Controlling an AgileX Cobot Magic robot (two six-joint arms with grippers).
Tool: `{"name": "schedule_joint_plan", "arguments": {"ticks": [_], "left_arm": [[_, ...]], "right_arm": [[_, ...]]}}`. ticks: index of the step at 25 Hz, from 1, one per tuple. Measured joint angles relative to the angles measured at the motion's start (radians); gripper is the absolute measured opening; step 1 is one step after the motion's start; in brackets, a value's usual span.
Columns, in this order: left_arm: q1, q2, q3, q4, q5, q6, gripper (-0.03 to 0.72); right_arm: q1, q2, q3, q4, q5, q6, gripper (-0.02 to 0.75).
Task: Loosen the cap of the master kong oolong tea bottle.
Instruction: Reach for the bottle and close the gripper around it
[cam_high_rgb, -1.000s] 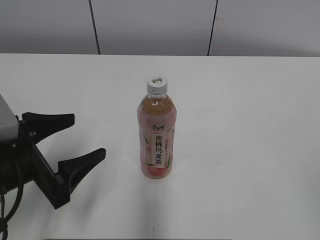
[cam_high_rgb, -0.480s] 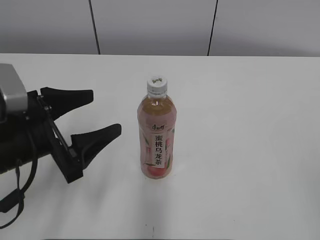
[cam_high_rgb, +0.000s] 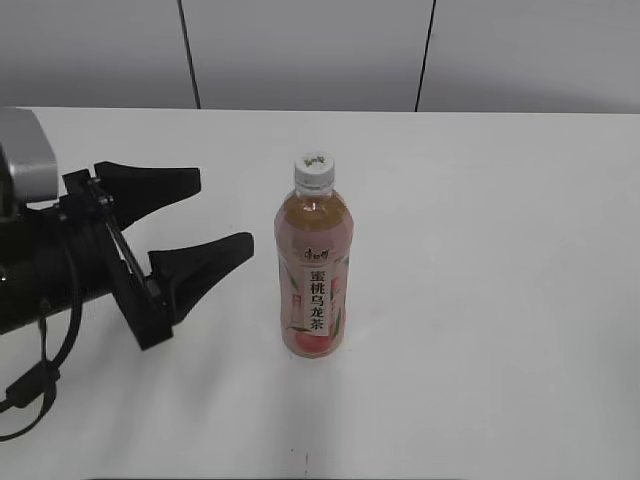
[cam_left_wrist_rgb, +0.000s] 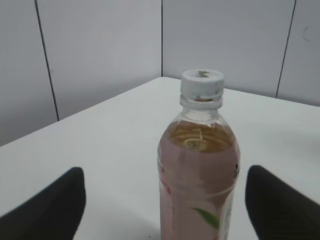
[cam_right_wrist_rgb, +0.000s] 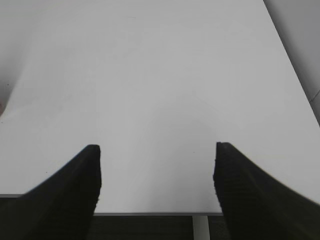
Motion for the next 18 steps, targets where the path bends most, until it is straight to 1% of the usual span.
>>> {"name": "schedule_joint_plan", "arguments": {"ticks": [5,14,18], "left_arm": [[0.0,0.022,-0.031,0.039,-0.004,-0.028,0.591],[0.0,0.164,-0.09,0.106,-0.003,-0.036,0.594],[0.0,0.194,-0.122,0.135,-0.003,-0.059,0.594]], "right_arm": [[0.0,0.0,0.0,0.0,0.0,0.0,0.532],[0.0,0.0,0.0,0.0,0.0,0.0,0.532],[0.0,0.0,0.0,0.0,0.0,0.0,0.532]]}}
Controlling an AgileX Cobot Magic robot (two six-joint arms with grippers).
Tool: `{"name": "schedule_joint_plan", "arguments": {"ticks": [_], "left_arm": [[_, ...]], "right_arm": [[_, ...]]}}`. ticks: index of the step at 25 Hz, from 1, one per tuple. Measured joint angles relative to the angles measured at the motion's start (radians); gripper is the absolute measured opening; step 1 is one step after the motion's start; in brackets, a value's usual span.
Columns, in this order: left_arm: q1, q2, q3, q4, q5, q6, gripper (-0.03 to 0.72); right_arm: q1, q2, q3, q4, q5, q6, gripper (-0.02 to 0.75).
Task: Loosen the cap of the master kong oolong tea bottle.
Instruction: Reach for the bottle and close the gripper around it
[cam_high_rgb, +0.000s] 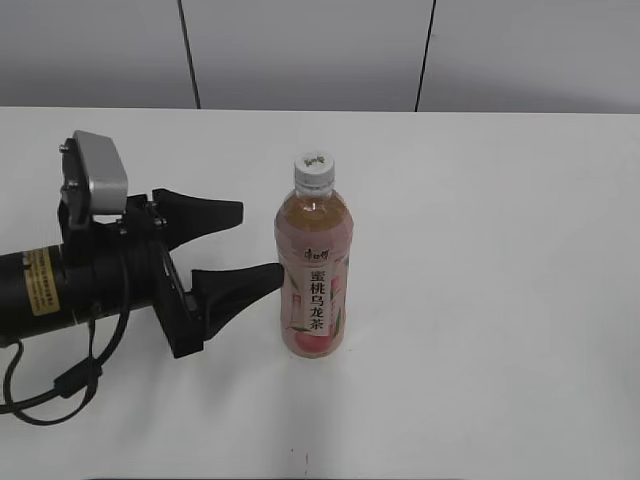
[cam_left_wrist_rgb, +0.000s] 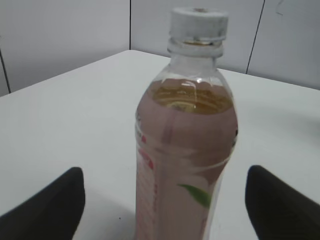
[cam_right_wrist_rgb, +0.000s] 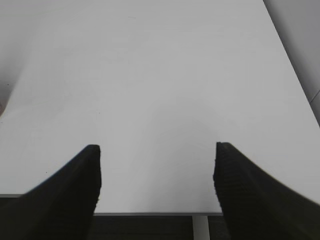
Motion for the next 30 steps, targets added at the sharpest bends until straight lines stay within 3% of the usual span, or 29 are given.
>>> {"name": "schedule_joint_plan", "arguments": {"ticks": [11,30], "left_arm": [[-0.097,0.002,-0.043,-0.024,0.0,-0.011,0.594],[-0.121,0.103,-0.173,-0.015,-0.001,-0.058,0.592]], "right_arm": [[0.0,0.0,0.0,0.0,0.0,0.0,0.532],[0.0,0.0,0.0,0.0,0.0,0.0,0.532]]}}
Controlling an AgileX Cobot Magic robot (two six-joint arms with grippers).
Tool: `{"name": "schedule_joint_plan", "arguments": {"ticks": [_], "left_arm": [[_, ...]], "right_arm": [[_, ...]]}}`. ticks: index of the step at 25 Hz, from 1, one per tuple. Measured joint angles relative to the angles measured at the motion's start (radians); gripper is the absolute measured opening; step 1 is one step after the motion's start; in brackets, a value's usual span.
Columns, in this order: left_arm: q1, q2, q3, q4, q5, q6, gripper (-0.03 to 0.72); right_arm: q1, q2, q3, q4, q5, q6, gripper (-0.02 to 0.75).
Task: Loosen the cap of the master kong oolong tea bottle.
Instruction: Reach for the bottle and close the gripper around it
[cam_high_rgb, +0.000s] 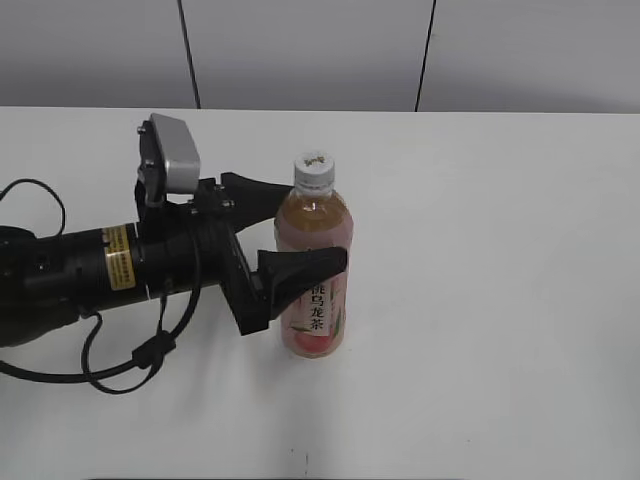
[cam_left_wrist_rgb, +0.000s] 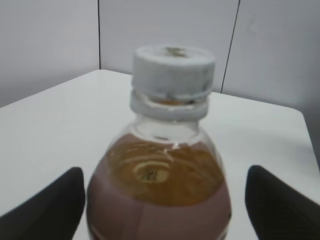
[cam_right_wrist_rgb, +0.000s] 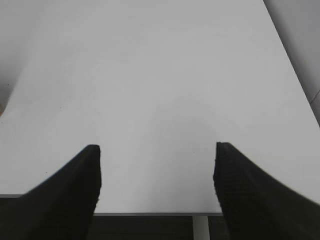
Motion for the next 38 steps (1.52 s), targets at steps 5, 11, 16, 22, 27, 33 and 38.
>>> {"name": "schedule_joint_plan", "arguments": {"ticks": [5,11,16,22,27,33,38], "left_arm": [[-0.042,0.0,-0.001,-0.06,0.005,-0.003,0.592],[-0.049,0.0,-0.016,-0.093,0.04,-0.005,0.591],[-0.049,0.036,-0.031,-0.093,0.039,-0.005,0.591],[-0.049,0.06,-0.031,-0.093,0.015,-0.005,0.591],[-0.049,0.06,-0.031,-0.096,0.013,-0.005,0.572],[-0.05,0.06,-0.031,-0.095,0.008,-0.005,0.466],[-0.05,0.06,-0.031,-0.092,0.008,-0.005,0.463]], "right_arm": [[0.0,0.0,0.0,0.0,0.0,0.0,0.532],[0.0,0.0,0.0,0.0,0.0,0.0,0.532],[0.0,0.0,0.0,0.0,0.0,0.0,0.532],[0.0,0.0,0.0,0.0,0.0,0.0,0.532],[0.0,0.0,0.0,0.0,0.0,0.0,0.532],[0.0,0.0,0.0,0.0,0.0,0.0,0.532],[0.0,0.0,0.0,0.0,0.0,0.0,0.532]]}}
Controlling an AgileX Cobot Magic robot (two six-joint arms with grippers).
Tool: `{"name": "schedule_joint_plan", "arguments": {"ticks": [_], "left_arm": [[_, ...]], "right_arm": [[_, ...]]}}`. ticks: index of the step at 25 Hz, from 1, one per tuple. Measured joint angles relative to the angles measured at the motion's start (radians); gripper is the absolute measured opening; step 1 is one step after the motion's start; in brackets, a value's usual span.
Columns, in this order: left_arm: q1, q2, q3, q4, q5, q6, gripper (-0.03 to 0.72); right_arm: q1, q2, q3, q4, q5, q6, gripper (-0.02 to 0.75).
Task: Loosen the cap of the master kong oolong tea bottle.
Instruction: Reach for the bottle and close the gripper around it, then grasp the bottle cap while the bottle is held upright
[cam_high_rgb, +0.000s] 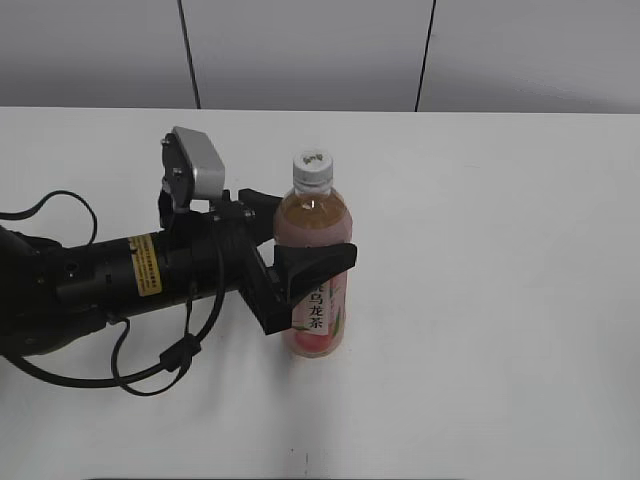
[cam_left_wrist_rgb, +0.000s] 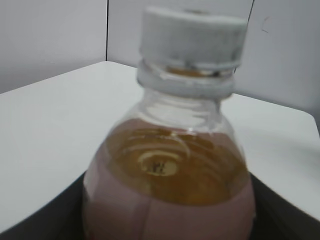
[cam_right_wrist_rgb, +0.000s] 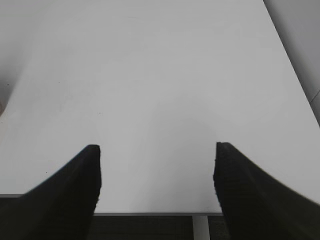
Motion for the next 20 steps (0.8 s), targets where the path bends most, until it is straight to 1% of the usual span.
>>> {"name": "schedule_joint_plan", "arguments": {"ticks": [20], "left_arm": [[0.0,0.0,0.0,0.001,0.0,0.0,0.463]], "right_arm": [[0.0,0.0,0.0,0.0,0.0,0.0,0.532]]}}
